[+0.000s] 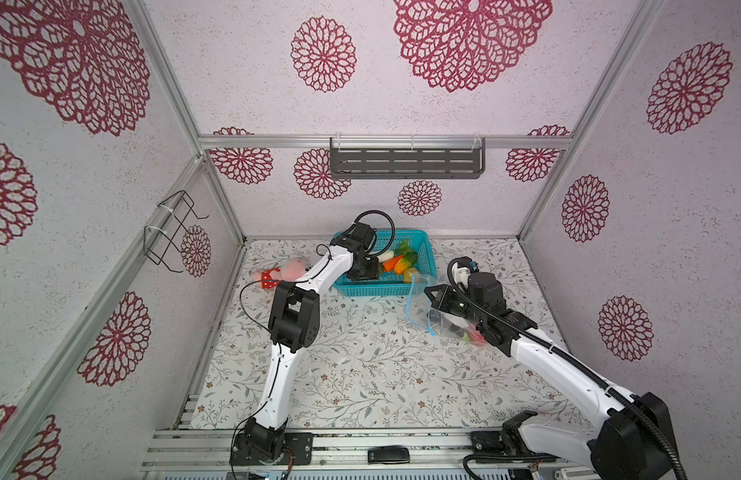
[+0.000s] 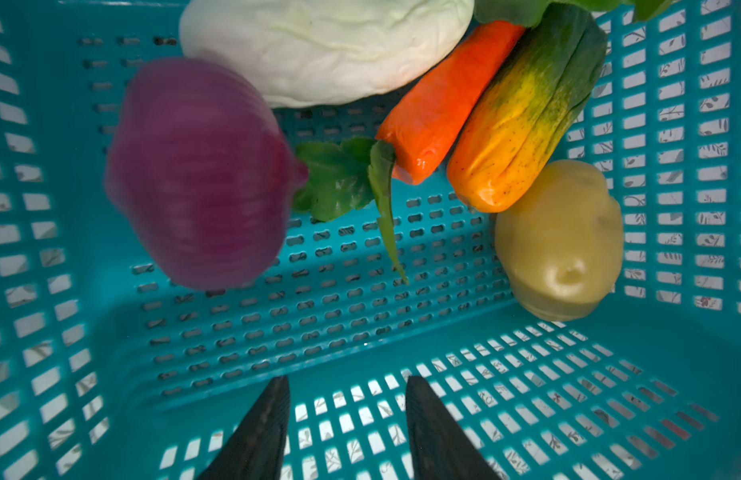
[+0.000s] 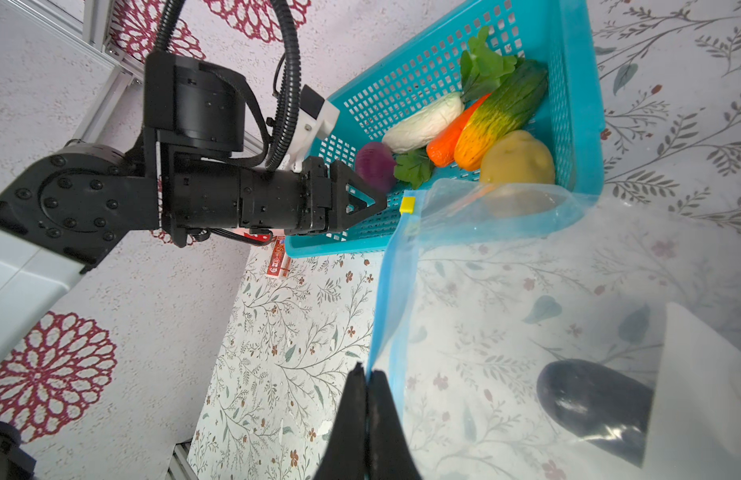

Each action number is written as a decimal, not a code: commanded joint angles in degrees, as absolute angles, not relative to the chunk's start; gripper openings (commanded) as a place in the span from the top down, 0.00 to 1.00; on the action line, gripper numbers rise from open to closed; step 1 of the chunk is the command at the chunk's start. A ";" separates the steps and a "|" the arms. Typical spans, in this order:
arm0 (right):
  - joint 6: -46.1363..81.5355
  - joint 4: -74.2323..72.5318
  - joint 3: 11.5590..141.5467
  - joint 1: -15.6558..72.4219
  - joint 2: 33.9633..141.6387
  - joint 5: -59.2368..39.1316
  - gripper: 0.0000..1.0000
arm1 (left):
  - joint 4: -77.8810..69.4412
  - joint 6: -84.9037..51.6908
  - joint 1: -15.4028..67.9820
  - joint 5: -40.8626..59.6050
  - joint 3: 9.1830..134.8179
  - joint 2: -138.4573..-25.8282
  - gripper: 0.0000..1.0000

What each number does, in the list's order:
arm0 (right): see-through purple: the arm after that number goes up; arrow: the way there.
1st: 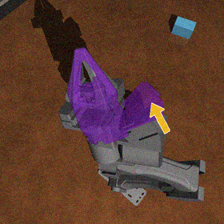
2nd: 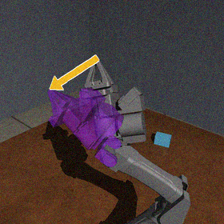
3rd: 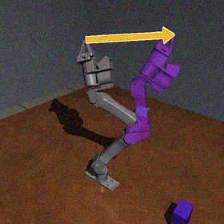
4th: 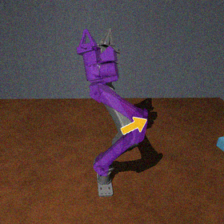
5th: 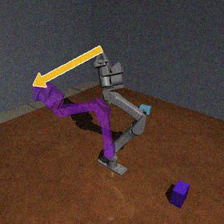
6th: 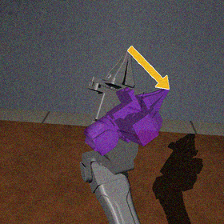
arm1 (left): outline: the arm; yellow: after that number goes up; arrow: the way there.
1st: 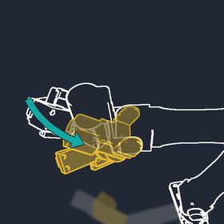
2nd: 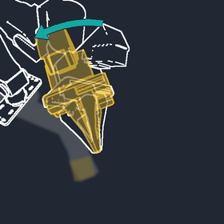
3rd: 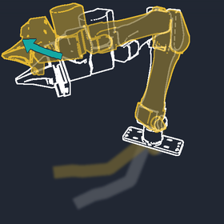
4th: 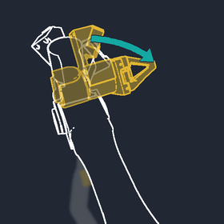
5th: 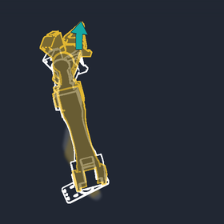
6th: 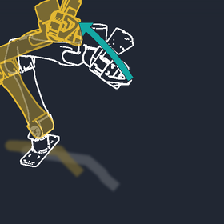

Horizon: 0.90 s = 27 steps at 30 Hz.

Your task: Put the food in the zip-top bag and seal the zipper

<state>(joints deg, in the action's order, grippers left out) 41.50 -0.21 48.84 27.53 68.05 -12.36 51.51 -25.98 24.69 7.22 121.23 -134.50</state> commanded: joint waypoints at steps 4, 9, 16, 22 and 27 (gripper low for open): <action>40.10 -3.34 48.80 27.25 68.73 -13.60 1.00 | 51.39 -25.24 24.22 7.30 121.07 -130.88 0.50; 40.04 -3.43 48.79 27.27 68.58 -13.40 1.00 | 52.21 -23.45 24.12 7.36 121.28 -130.34 0.46; 39.85 -3.50 48.83 27.23 68.57 -13.45 1.00 | 53.30 -21.43 23.83 7.73 121.07 -129.57 0.40; 39.85 -3.69 48.35 27.23 68.30 -13.36 1.00 | 54.31 -20.37 23.32 7.56 120.42 -128.30 0.35; 39.90 -3.95 48.08 26.99 68.47 -13.62 1.00 | 54.51 -20.91 23.34 7.64 119.62 -127.48 0.31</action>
<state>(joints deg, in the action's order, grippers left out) 41.36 -1.93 48.51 27.35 68.97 -12.93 53.95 -21.54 23.73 7.22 120.18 -130.43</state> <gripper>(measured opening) 0.056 0.680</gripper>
